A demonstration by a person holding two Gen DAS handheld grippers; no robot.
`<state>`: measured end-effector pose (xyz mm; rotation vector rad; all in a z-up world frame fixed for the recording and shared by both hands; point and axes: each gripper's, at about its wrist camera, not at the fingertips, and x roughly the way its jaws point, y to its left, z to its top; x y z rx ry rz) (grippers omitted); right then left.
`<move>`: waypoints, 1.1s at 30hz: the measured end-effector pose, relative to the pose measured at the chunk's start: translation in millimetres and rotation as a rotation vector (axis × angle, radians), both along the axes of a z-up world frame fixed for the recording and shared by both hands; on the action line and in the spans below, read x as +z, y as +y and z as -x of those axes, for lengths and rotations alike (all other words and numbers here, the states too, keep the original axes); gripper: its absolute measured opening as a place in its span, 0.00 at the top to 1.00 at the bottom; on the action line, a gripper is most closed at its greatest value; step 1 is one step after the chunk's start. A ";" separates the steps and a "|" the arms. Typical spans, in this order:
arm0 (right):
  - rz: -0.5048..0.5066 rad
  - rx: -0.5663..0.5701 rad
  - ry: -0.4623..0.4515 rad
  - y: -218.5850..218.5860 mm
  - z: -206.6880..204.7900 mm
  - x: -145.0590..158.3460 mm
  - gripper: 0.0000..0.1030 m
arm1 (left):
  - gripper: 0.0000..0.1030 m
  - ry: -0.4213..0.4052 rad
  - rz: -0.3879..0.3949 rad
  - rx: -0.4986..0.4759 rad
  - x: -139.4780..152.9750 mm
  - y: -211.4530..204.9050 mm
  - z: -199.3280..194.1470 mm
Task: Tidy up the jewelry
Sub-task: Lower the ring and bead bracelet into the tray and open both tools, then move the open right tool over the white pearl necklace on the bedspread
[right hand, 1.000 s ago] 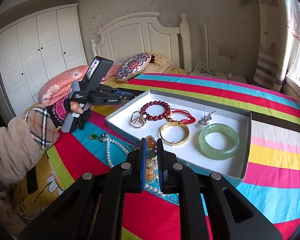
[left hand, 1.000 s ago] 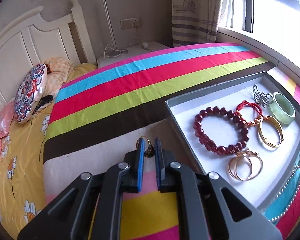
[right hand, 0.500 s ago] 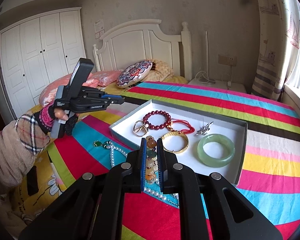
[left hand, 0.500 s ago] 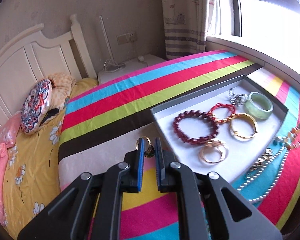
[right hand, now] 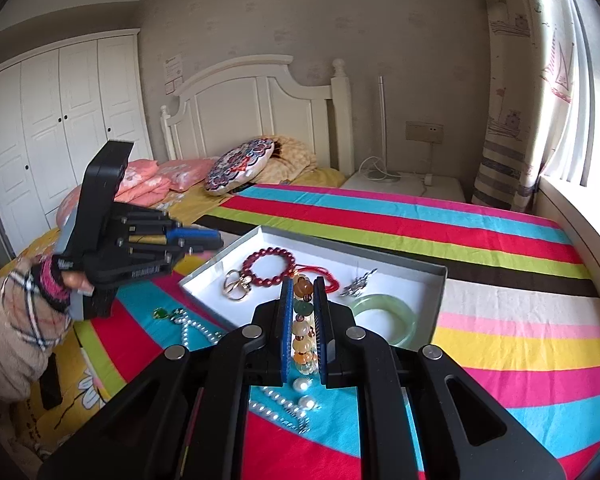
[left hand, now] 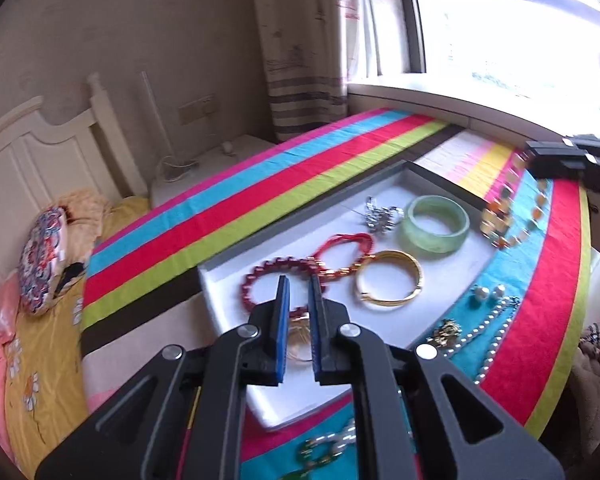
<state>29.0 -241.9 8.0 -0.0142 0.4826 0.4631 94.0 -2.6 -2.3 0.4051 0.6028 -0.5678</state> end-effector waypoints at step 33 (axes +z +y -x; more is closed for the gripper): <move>-0.021 -0.034 0.117 -13.8 -3.3 -38.4 0.48 | 0.02 -0.089 0.260 0.430 -20.3 76.9 61.2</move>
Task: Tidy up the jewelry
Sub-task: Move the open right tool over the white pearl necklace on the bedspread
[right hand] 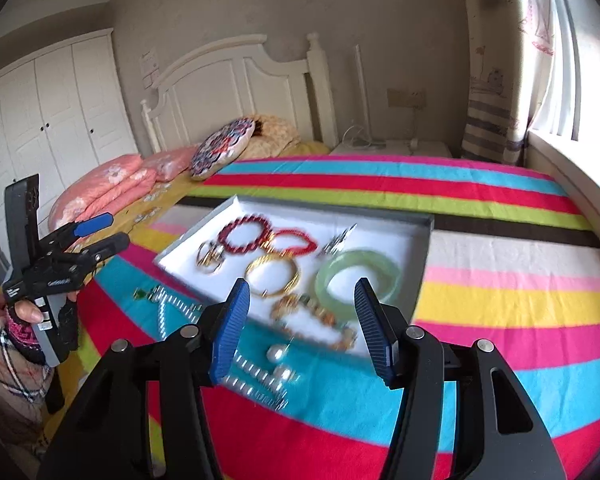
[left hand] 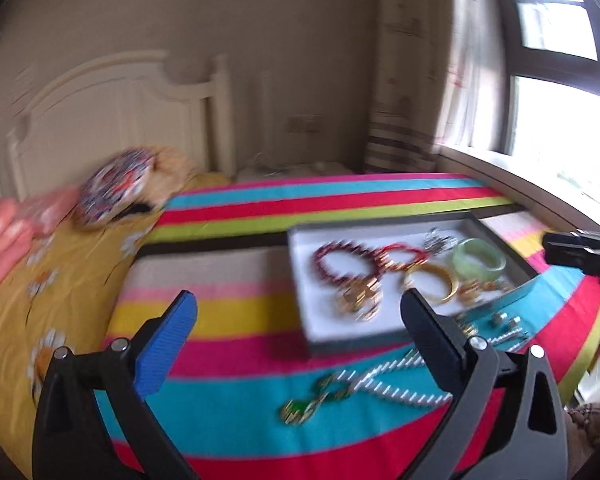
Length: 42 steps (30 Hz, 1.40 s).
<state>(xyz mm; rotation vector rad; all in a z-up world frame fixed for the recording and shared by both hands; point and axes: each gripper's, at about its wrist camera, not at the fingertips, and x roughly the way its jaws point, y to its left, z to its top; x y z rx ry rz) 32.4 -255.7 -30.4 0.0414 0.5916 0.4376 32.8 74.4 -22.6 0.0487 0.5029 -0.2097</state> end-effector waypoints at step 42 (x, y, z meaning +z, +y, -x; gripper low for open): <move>0.082 0.201 0.249 104.1 -24.5 -40.0 0.73 | 0.02 0.059 0.030 -0.009 -46.8 4.4 38.0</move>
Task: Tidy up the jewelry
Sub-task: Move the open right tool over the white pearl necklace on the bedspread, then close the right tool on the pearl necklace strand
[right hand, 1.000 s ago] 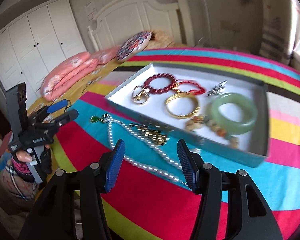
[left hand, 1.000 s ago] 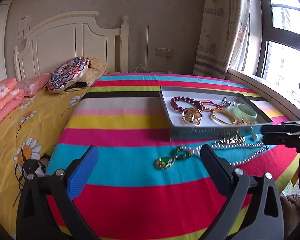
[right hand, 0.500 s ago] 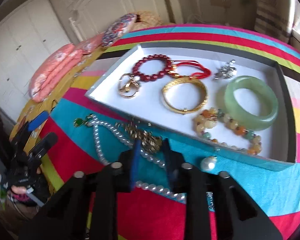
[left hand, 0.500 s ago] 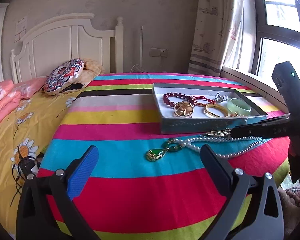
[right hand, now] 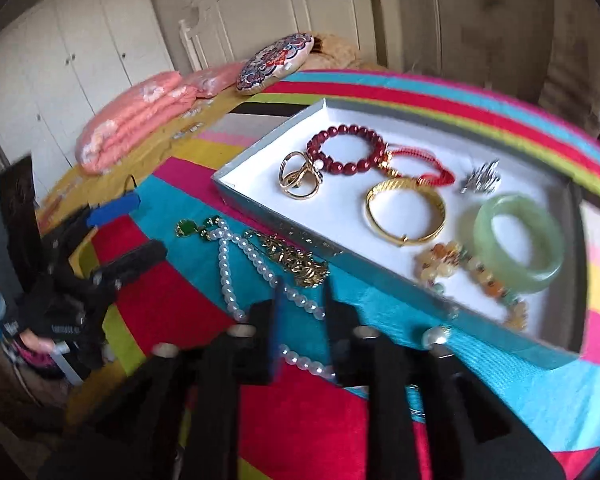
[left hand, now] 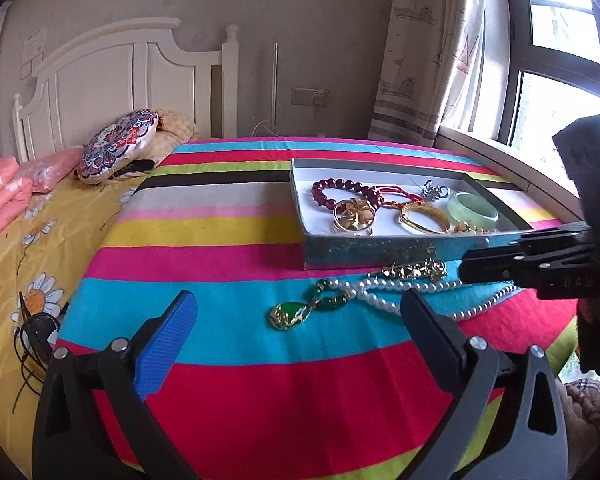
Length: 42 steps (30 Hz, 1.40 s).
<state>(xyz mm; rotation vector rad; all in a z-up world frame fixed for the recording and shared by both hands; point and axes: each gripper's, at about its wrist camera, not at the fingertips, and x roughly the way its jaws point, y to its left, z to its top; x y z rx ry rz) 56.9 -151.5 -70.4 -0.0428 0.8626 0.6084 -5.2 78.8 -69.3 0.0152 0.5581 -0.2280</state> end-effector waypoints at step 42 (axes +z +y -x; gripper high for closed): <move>0.057 0.163 -0.087 -76.1 61.6 14.1 0.06 | 0.02 0.077 0.041 -0.033 5.1 -26.2 14.7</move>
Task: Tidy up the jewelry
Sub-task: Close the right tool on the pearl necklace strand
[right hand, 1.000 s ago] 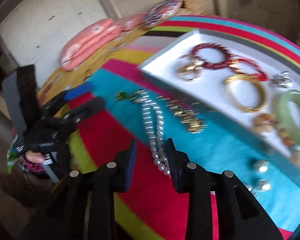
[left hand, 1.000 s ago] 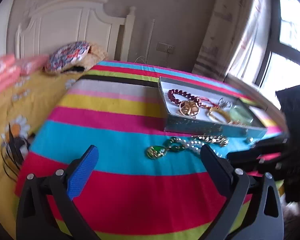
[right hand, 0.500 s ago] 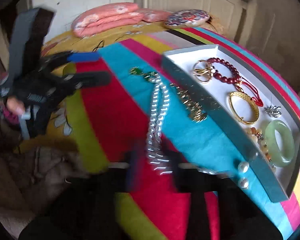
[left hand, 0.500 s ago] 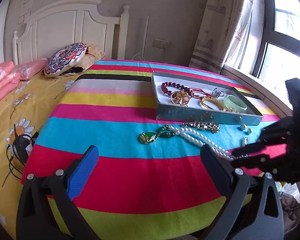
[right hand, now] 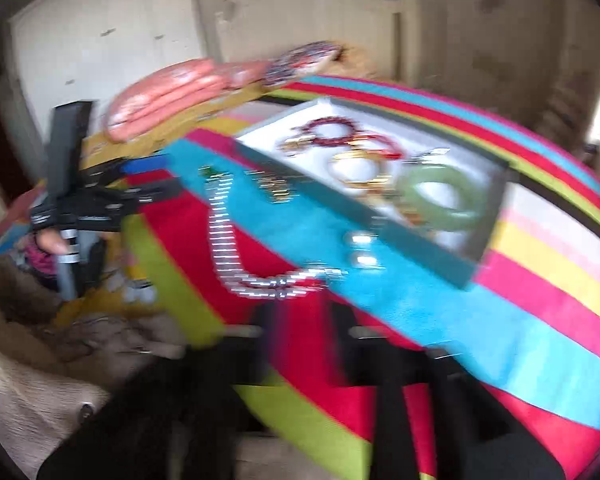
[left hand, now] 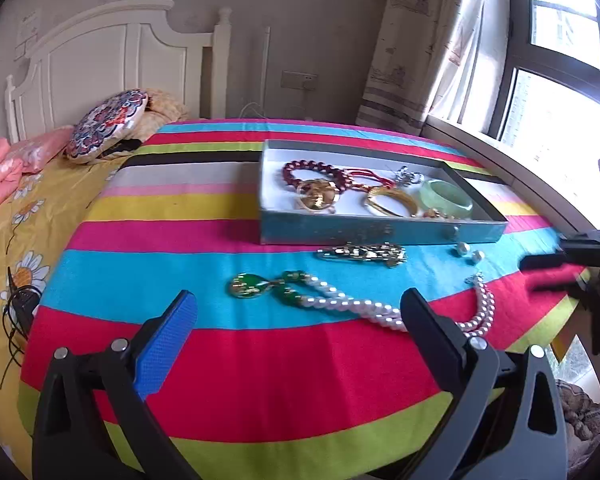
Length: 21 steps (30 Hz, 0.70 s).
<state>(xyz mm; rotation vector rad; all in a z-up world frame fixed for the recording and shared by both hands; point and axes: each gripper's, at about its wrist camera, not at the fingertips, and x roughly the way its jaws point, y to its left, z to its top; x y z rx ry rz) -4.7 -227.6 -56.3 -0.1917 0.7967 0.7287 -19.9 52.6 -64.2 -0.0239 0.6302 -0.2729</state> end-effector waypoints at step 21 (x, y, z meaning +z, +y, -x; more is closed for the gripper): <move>0.059 -0.074 0.061 107.3 -32.1 -28.4 0.35 | 0.02 -0.055 -0.008 0.072 3.8 30.5 15.5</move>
